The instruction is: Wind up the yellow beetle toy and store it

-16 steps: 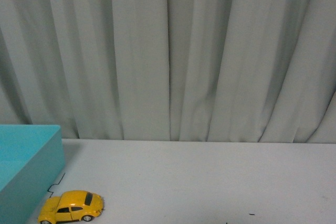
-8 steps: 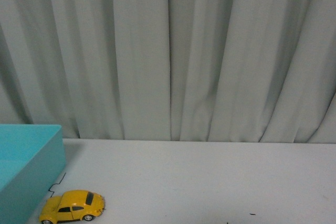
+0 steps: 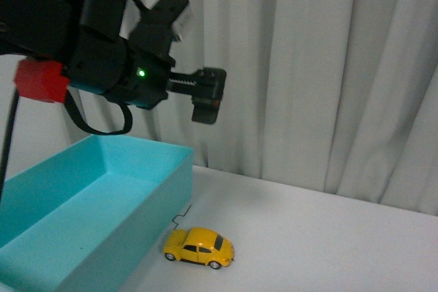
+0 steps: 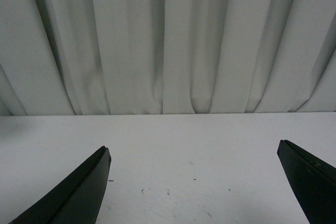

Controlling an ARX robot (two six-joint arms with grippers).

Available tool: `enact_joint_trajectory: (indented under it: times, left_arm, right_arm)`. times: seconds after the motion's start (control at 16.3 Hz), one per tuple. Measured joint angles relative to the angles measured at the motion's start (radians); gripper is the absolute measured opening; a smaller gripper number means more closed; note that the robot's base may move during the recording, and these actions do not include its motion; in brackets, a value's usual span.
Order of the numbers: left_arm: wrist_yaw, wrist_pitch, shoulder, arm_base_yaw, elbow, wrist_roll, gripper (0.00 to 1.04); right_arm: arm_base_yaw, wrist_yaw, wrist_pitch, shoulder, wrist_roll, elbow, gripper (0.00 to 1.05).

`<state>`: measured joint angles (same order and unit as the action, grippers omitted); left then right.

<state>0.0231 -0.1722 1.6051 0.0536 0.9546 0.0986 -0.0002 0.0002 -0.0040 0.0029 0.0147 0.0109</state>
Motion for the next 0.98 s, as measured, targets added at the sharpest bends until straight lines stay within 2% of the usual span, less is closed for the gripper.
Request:
enact_joint_trajectory:
  times: [0.18,0.37,0.43,0.55,0.8,0.98]
  left_arm:
    - [0.099,0.161,0.174,0.022,0.167,0.281,0.98]
    - [0.143,0.377,0.264,0.024,0.31,0.6,0.98]
    - [0.138,0.489,0.294,0.039,0.332,0.748,0.98]
    - [0.108,0.602,0.344,0.05,0.361,0.914,0.98]
    - [0.056,0.665,0.438,0.052,0.396,1.063,0.98]
    - [0.057,0.687,0.487,0.049,0.395,1.095,0.98]
  right_arm:
    - [0.0,0.0,0.0,0.0,0.0,0.0,0.98]
    - [0.0,0.0,0.0,0.0,0.0,0.0,0.98]
    - [0.0,0.0,0.0,0.0,0.0,0.0,0.98]
    - [0.0,0.0,0.0,0.0,0.0,0.0,0.98]
    - [0.0,0.0,0.0,0.0,0.0,0.0,0.98]
    - [0.0,0.0,0.0,0.0,0.0,0.0,0.98]
